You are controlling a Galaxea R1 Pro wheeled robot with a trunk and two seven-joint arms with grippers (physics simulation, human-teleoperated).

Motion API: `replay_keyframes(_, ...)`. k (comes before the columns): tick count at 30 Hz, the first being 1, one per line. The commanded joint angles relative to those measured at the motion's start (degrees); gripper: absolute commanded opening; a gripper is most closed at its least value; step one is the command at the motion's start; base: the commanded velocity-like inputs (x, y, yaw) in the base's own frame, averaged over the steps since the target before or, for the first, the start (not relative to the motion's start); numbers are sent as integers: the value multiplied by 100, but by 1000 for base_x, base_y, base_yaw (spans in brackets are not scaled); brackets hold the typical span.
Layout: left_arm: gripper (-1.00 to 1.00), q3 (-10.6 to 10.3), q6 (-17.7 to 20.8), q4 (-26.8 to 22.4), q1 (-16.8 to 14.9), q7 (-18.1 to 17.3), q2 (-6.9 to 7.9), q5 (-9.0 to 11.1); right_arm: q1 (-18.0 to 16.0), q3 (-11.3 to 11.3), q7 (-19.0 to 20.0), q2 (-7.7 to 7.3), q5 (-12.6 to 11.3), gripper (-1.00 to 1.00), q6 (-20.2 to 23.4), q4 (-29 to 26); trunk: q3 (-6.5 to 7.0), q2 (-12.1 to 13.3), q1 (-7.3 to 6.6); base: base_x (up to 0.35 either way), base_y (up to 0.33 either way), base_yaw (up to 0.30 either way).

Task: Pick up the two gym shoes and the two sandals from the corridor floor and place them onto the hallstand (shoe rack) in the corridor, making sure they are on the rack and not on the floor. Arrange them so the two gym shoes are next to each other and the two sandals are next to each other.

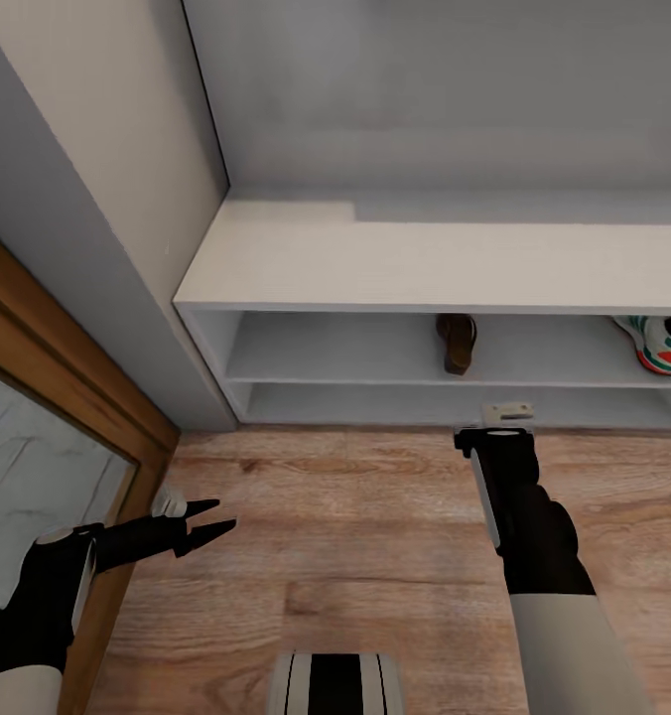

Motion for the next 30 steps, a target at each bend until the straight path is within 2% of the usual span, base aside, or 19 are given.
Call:
replay_keyframes(1,100,11,60,-5,-4,-38,-3,-39,0,-4,-16,4,-12,100,20,-3,-3,-2,-5,-335,0,0)
replay_keyframes(11,100,11,60,-3,-4,-25,-3,-42,57,3,0,5,-23,100,12,-3,-3,-2,-5,-285,0,0)
replay_keyframes(30,100,11,60,-2,-4,-19,-3,-42,56,3,2,5,-33,100,-4,-12,-3,-2,-5,-18,0,0)
